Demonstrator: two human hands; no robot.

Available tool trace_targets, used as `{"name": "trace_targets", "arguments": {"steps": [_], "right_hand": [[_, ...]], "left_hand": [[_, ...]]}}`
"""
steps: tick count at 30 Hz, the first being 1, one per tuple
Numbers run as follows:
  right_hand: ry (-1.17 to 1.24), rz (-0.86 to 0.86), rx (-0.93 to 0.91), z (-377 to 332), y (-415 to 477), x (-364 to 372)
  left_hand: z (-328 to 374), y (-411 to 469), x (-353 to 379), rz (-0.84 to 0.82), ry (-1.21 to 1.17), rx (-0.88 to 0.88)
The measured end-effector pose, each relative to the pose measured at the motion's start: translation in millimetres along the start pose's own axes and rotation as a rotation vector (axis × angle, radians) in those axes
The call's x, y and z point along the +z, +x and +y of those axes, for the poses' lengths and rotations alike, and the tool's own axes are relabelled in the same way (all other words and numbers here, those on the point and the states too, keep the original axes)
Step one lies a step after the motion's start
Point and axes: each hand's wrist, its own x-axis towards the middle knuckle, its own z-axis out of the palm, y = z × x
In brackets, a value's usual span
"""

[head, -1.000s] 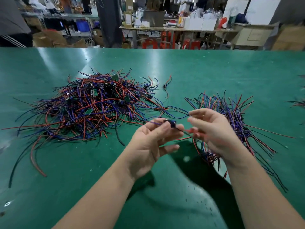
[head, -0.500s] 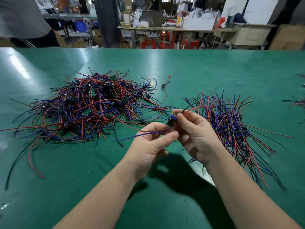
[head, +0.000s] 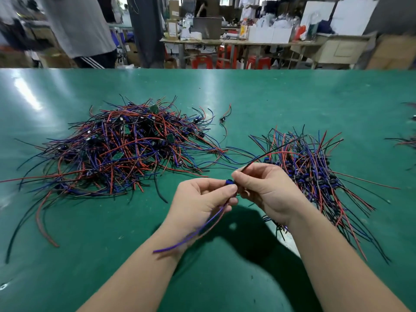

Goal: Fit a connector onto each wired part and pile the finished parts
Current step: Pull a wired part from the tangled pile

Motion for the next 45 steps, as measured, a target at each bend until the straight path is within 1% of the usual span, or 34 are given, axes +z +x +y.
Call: {"name": "trace_targets", "arguments": {"steps": [2, 4, 9, 10, 12, 14, 16, 18, 21, 24, 26, 28, 29, 31, 32, 33, 34, 36, 37, 39, 42, 45], "right_hand": [[-0.025, 0.043, -0.036, -3, 0, -3], [0.005, 0.135, -0.066, -10, 1, -12], [0.219, 0.413, -0.128, -23, 6, -48], [0.249, 0.44, -0.136, -23, 7, -52], [0.301, 0.431, -0.145, -22, 7, -55], [0.314, 0.412, -0.134, -24, 6, -54], [0.307, 0.452, -0.094, -25, 5, -54], [0.269, 0.533, -0.054, -26, 5, -54], [0.153, 0.59, -0.104, -22, 6, -52], [0.122, 0.577, -0.167, -21, 5, -48], [0.205, 0.562, -0.207, -20, 5, -44], [0.338, 0.563, -0.261, -15, 9, -39], [0.352, 0.57, -0.259, -12, 11, -36], [0.248, 0.583, -0.197, -7, 13, -26], [0.181, 0.547, -0.158, -3, 13, -19], [0.109, 0.465, -0.128, 0, 12, -11], [0.034, 0.347, -0.114, 4, 10, -3], [-0.076, 0.118, -0.133, 11, 6, 11], [-0.104, 0.075, -0.162, 13, 4, 15], [-0.133, 0.112, -0.22, 11, 4, 16], [-0.126, 0.154, -0.233, 5, 2, 8], [-0.18, 0.114, -0.24, 3, 0, 3]], "left_hand": [[-1, 0, 0, -0.022, 0.017, -0.004], [-1, -1, 0, -0.029, 0.073, 0.003], [-8, 0, 1, -0.077, 0.222, -0.025], [-9, 0, 2, -0.091, 0.258, -0.03], [-10, -1, 2, -0.109, 0.321, -0.036], [-9, -1, 0, -0.109, 0.364, -0.041], [-6, -1, -4, -0.117, 0.386, -0.031], [-3, -1, -7, -0.134, 0.426, -0.009], [0, 0, -11, -0.162, 0.581, 0.036], [1, 0, -14, -0.221, 0.618, 0.016], [2, 1, -17, -0.224, 0.616, 0.003], [2, 4, -19, -0.141, 0.584, 0.034], [3, 6, -19, -0.069, 0.549, 0.065], [4, 10, -21, 0.084, 0.416, 0.117], [5, 11, -21, 0.14, 0.344, 0.139], [5, 12, -21, 0.174, 0.294, 0.159], [5, 12, -20, 0.188, 0.273, 0.179], [3, 10, -19, 0.175, 0.314, 0.219], [2, 10, -19, 0.156, 0.361, 0.246], [0, 9, -19, 0.096, 0.479, 0.31], [-2, 6, -19, -0.006, 0.604, 0.358], [-7, 2, -17, -0.019, 0.706, 0.393]]}}
